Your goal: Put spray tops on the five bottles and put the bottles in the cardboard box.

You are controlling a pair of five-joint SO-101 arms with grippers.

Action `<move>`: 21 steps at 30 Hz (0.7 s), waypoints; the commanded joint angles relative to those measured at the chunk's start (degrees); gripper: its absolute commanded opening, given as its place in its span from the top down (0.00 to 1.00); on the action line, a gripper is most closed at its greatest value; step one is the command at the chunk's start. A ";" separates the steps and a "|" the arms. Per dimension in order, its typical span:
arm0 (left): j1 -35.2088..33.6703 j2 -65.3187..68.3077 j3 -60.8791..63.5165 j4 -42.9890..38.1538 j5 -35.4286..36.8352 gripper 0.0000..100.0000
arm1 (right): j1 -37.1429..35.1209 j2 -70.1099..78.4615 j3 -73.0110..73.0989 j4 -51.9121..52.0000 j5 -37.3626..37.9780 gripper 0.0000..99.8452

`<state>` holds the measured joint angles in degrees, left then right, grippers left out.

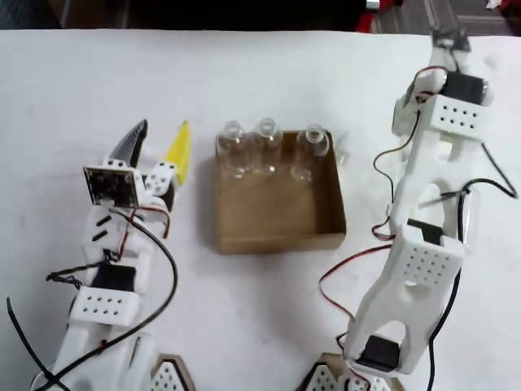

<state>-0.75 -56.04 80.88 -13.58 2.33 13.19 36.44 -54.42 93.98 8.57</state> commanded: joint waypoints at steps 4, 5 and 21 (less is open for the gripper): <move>0.13 -2.07 -2.37 -0.09 -0.53 0.79 | 0.48 -11.82 -5.45 4.79 0.70 0.98; 0.13 -2.07 -2.37 -0.09 -0.53 0.79 | 0.48 -13.41 -4.84 4.79 0.70 0.98; 0.13 -2.15 -2.37 -0.09 -0.53 0.79 | -14.64 -56.22 30.07 0.57 0.26 0.98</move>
<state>-0.75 -56.04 80.88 -13.58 2.33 3.34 -7.43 -32.18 97.32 8.84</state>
